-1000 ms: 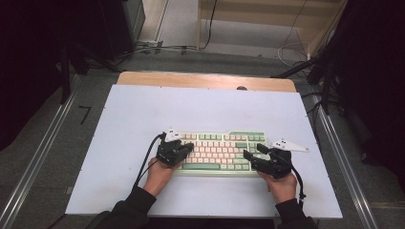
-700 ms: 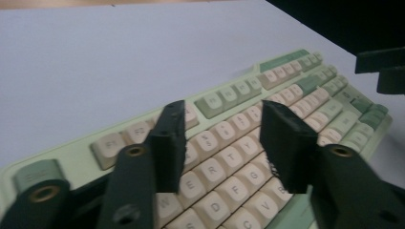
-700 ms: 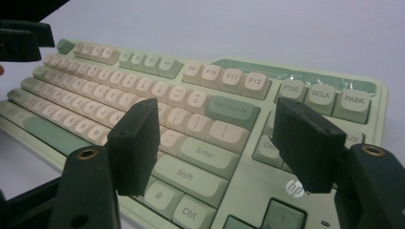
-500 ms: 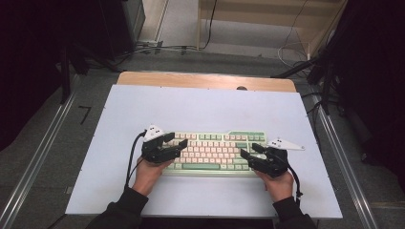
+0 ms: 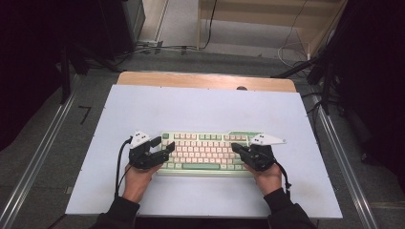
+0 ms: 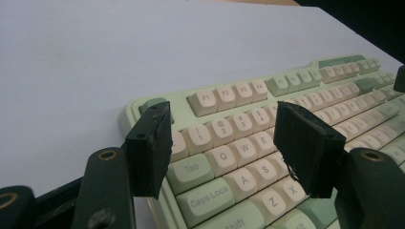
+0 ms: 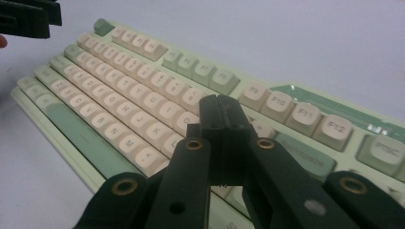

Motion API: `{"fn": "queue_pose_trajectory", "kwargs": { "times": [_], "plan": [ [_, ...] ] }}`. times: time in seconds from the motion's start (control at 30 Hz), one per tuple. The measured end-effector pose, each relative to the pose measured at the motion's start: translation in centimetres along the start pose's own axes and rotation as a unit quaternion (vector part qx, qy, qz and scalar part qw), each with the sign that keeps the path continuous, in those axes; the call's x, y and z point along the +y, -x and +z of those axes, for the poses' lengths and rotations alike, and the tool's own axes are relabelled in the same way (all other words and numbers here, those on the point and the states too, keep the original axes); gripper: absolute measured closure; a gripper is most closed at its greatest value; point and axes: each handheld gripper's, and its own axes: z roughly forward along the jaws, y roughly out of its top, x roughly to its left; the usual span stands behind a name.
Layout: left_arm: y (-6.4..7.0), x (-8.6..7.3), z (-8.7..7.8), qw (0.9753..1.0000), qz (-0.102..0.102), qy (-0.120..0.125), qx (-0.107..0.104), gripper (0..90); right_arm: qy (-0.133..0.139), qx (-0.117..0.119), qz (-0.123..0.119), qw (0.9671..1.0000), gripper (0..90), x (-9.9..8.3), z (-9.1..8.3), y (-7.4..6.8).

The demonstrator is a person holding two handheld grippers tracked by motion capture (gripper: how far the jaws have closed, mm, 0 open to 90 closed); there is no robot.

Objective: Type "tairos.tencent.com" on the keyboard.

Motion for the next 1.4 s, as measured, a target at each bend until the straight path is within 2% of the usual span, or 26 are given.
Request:
{"fn": "queue_pose_trajectory", "kwargs": {
  "times": [0.37, 0.63, 0.9, 1.3, 1.4],
  "plan": [
    [-0.1, -0.8, -0.9, 0.9999, -0.003, -0.003, 0.015, 40.2, -0.022, 0.021, -0.016, 0.9994, 87.8, 0.7, 2.6, -0.8],
    [-0.2, -0.9, -1.1, 0.9998, -0.003, -0.004, 0.018, 40.7, -0.038, 0.02, -0.03, 0.9986, 87.7, 0.8, 3.9, -1.4],
    [-0.2, -0.9, -1.0, 0.9998, -0.003, -0.003, 0.017, 41.5, -0.049, 0.016, -0.034, 0.9981, 87.7, 0.7, 4.4, -1.6],
    [-0.2, -0.9, -1.0, 0.9998, -0.003, -0.004, 0.017, 41.7, -0.051, 0.014, -0.036, 0.998, 87.8, 0.6, 4.6, -1.6],
    [-0.1, -0.9, -1.1, 0.9998, -0.003, -0.004, 0.017, 42.3, -0.063, 0.018, -0.023, 0.9976, 87.8, 0.7, 4.7, -1.5]
  ]
}}
